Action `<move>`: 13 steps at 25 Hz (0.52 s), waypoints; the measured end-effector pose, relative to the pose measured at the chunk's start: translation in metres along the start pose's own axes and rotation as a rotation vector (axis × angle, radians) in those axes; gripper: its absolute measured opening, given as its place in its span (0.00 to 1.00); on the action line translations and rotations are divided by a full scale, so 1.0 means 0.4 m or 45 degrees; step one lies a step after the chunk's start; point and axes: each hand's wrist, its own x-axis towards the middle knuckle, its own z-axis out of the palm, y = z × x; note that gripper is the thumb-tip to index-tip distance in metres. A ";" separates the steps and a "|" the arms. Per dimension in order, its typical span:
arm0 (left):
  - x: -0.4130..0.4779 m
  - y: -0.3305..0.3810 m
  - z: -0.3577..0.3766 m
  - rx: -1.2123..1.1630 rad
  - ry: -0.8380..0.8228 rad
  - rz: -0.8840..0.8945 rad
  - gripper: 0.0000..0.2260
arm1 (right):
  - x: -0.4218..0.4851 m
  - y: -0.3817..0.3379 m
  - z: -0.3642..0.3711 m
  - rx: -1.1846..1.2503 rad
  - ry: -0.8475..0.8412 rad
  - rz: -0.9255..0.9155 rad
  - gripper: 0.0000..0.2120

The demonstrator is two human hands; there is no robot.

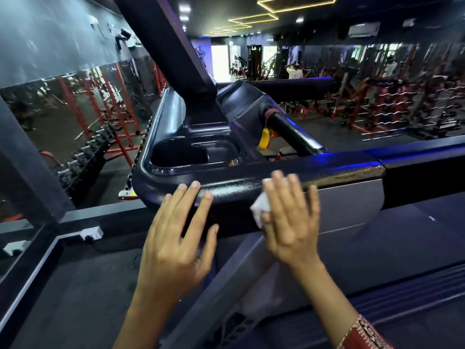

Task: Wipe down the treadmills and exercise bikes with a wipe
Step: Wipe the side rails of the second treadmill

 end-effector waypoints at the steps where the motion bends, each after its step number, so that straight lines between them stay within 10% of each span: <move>1: -0.003 0.009 0.006 0.019 0.015 0.025 0.19 | -0.002 0.029 0.000 -0.010 0.077 0.220 0.21; 4: -0.004 0.031 0.031 0.061 0.037 0.079 0.19 | 0.030 -0.001 0.015 0.105 0.154 0.513 0.23; 9: -0.003 0.065 0.067 0.090 0.064 0.091 0.20 | -0.102 0.021 0.051 -0.023 0.019 -0.186 0.25; 13: 0.011 0.091 0.088 0.091 0.082 0.110 0.19 | -0.102 0.116 0.010 0.099 0.101 0.566 0.25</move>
